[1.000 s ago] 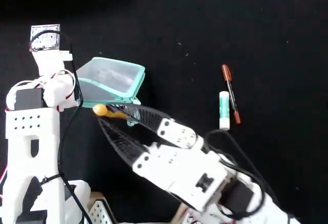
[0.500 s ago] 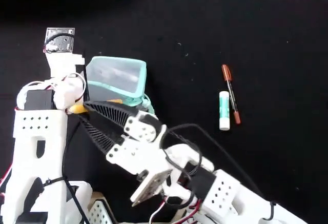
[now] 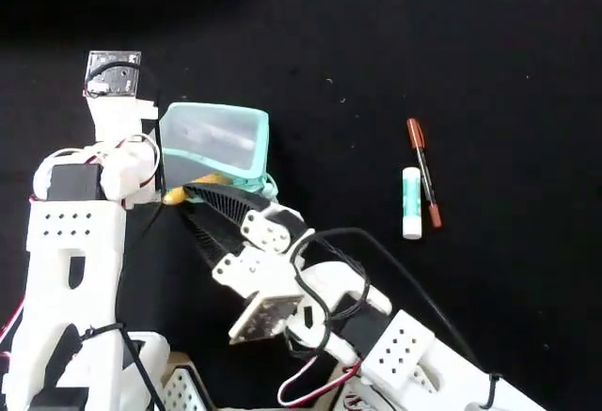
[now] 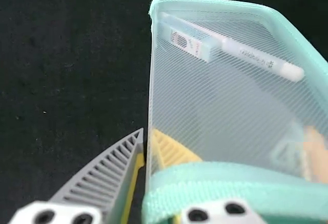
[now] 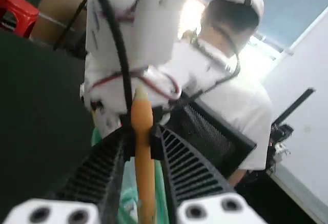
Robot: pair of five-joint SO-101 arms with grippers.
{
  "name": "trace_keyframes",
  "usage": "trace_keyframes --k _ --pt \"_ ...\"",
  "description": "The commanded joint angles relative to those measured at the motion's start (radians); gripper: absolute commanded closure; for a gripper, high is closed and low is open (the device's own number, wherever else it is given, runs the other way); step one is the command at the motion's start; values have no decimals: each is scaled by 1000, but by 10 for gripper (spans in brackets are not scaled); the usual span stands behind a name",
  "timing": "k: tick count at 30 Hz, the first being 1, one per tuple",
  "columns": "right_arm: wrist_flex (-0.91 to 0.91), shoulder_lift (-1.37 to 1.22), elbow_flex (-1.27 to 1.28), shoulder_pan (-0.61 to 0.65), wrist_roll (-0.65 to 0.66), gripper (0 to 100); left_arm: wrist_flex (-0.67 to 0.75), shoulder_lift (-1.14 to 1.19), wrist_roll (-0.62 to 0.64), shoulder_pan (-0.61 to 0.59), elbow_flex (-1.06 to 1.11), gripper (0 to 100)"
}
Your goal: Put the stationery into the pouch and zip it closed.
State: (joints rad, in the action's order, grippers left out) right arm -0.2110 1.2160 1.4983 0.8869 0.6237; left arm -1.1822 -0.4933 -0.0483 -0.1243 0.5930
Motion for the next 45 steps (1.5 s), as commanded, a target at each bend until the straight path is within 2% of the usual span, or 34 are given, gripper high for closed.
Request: trace_keyframes --k 1,5,8,10,13,15,22,25,28,31,34,36,38,42,45 --pt "-18 4 36 -18 6 986 -2 31 -21 -4 62 969" --pt "-12 4 61 -61 -8 986 -2 31 -21 -5 62 970" --pt "71 4 24 -130 -138 985 -2 31 -21 -5 64 970" --pt "247 4 -56 -170 -207 945 0 31 -21 -5 64 970" --pt "631 4 -242 -184 -298 808 0 31 -23 -5 64 970" --pt "847 4 -375 -183 -387 753 0 31 -23 -5 64 970" --pt "1278 5 -794 -92 -422 748 0 31 -23 -5 65 970" --pt "1373 5 -918 -155 -422 748 0 31 -23 -5 65 970" --pt "1390 4 -946 -359 -430 756 0 31 -23 -5 65 970" --pt "1389 -13 -871 -569 -430 858 -2 23 -18 -7 61 970" --pt "1384 -54 -720 -710 -430 963 -3 20 -18 -35 45 970" --pt "1341 -96 -605 -784 -430 975 -23 23 -20 -50 21 970" --pt "1249 -142 -486 -833 -434 953 -60 28 -17 -54 -16 970" --pt "919 -191 -245 -878 -560 912 -183 29 -15 -50 -159 970" --pt "717 -174 -110 -927 -569 918 -265 31 -20 -50 -309 970"
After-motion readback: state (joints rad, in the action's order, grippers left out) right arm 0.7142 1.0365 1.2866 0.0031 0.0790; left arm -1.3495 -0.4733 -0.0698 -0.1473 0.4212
